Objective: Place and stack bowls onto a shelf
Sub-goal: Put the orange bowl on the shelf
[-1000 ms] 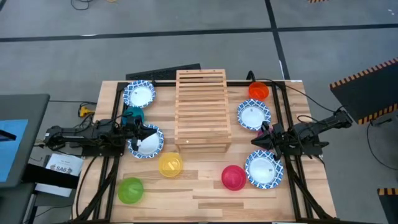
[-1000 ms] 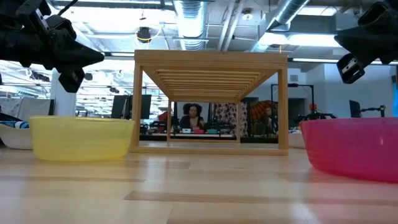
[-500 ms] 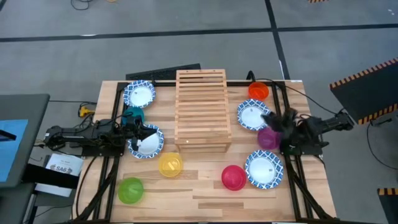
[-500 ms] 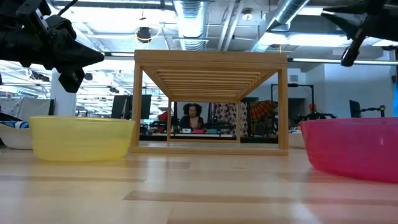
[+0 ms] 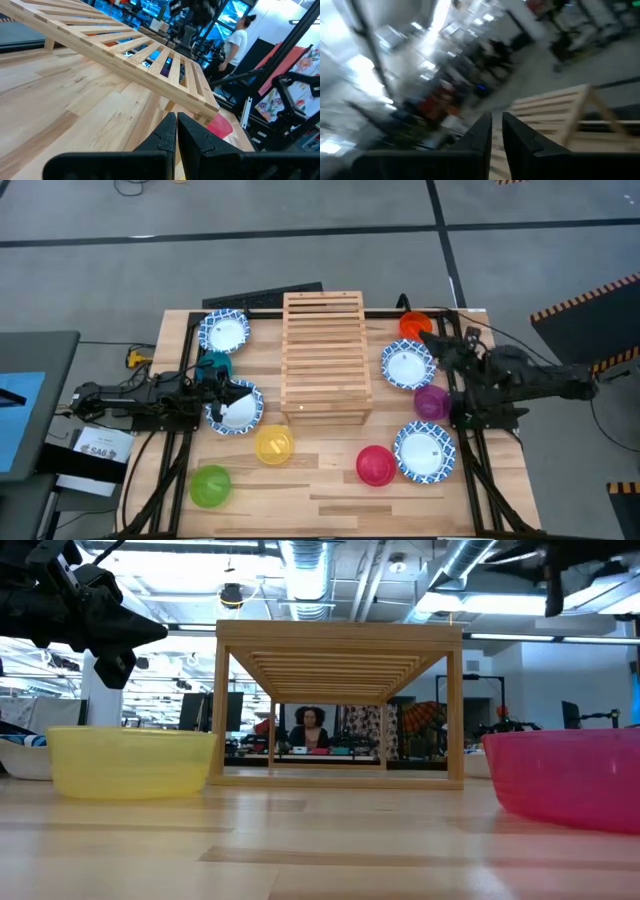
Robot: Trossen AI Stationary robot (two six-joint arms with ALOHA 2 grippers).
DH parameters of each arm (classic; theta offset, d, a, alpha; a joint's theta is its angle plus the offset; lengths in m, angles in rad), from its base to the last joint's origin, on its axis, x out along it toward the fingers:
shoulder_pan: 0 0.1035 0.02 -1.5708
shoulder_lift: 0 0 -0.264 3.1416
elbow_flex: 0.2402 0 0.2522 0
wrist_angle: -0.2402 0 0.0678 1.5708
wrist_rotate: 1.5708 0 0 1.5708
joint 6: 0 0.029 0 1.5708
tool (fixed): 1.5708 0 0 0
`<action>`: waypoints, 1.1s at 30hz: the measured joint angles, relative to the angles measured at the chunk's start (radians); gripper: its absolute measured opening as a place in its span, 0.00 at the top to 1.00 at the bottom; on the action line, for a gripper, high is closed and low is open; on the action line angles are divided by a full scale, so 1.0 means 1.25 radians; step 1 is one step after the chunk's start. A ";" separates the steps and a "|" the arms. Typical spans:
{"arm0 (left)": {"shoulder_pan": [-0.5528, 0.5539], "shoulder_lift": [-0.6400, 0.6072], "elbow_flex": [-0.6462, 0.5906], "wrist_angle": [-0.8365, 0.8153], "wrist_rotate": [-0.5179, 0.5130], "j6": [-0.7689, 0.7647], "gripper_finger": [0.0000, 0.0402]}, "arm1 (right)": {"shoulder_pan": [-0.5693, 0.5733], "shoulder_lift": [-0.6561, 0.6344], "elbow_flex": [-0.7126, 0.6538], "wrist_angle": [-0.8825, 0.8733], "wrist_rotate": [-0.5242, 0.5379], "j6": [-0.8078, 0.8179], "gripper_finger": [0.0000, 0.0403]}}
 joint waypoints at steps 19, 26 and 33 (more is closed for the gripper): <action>0.000 0.000 0.000 0.000 0.000 0.000 1.00 | -0.407 0.458 0.152 -0.743 -0.094 0.641 0.33; 0.000 0.000 0.000 0.000 0.000 0.000 1.00 | -0.457 0.527 0.106 -0.615 -0.107 0.722 0.33; 0.000 0.000 0.000 0.000 0.000 0.000 1.00 | -0.541 0.632 0.101 -0.548 -0.131 0.771 0.33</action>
